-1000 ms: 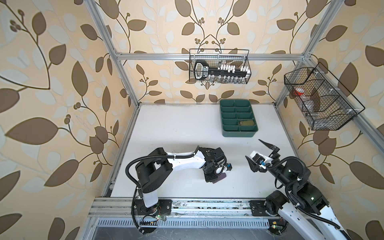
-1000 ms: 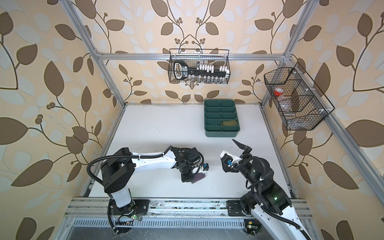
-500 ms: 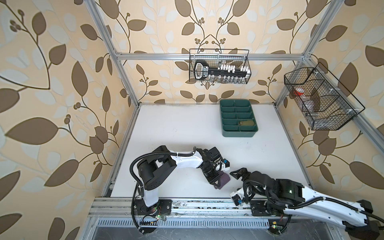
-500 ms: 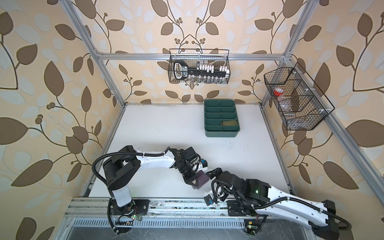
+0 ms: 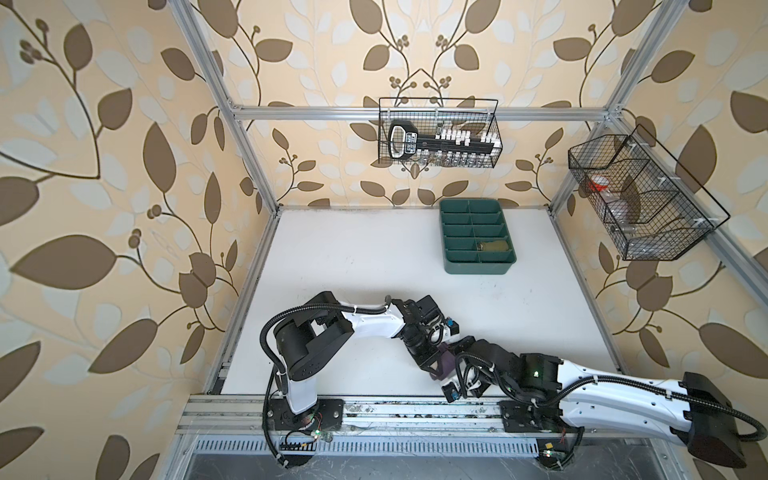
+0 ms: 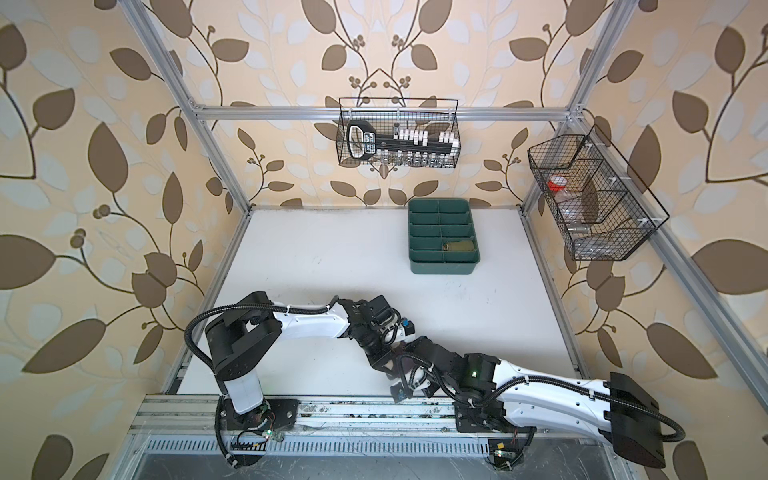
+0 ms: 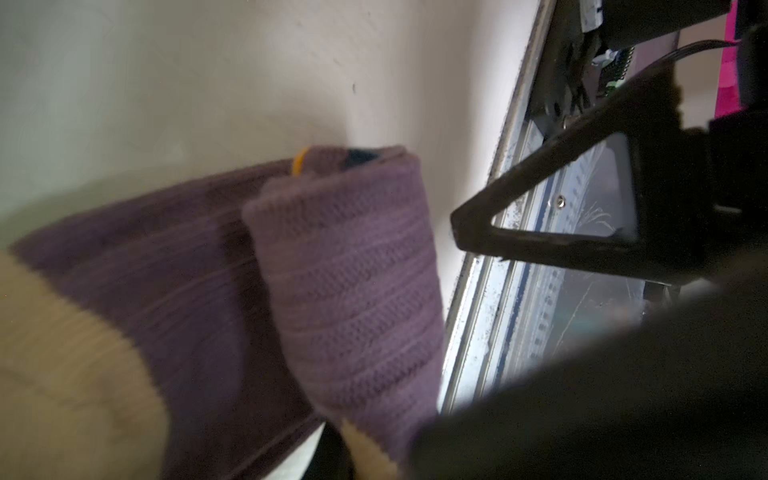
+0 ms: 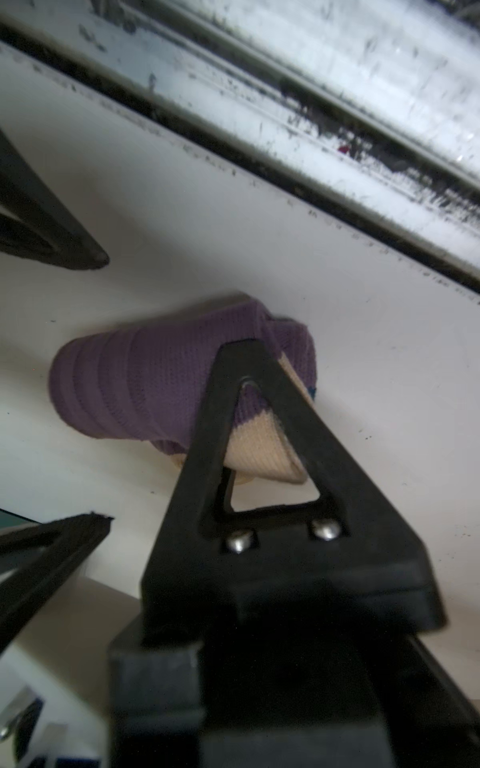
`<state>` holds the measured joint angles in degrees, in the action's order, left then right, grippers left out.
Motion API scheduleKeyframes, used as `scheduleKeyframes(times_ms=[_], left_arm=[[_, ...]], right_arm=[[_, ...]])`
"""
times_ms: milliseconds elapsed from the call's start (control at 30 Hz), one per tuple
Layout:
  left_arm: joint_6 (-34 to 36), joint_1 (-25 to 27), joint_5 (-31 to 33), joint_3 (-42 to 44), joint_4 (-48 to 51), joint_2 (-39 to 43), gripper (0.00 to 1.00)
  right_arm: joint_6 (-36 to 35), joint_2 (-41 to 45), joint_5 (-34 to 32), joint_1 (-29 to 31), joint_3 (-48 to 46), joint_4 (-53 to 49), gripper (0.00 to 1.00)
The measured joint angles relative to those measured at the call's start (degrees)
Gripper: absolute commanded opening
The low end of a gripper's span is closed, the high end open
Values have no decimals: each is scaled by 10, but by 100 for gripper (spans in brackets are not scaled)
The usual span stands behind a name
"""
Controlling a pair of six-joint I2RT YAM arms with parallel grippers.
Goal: Roll the socks
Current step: 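Bring the right gripper back and pinch the roll beside the left gripper, then open and lift the left gripper off the roll while the right gripper holds it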
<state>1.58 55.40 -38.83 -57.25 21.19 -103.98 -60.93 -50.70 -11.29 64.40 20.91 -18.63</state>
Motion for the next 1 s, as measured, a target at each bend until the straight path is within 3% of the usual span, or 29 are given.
scheduleKeyframes(times_ms=[167, 267, 400, 567, 633, 733, 800, 833, 1000], left_arm=[[-3, 0, -1, 0, 0, 0, 0], [-3, 0, -1, 0, -1, 0, 0], [-3, 0, -1, 0, -1, 0, 0], [-4, 0, 2, 0, 0, 3, 1], [-5, 0, 6, 1, 2, 6, 18], [-2, 1, 27, 5, 4, 18, 46], [-1, 2, 59, 7, 16, 34, 72], [3, 3, 73, 8, 21, 43, 96], [23, -4, 193, 9, 49, 165, 99]], right_arm=[[-5, -54, 6, -12, -5, 40, 82], [-5, -85, 8, -16, -5, 61, 69], [-2, -119, 10, -19, -5, 93, 46], [-3, -134, 12, -19, -4, 101, 10], [-3, -134, 12, -20, -3, 99, 2], [3, -134, 17, -20, 2, 93, 0], [9, -137, 27, -20, 9, 83, 0], [12, -139, 33, -20, 12, 77, 0], [42, -165, 71, -20, 46, 40, 0]])
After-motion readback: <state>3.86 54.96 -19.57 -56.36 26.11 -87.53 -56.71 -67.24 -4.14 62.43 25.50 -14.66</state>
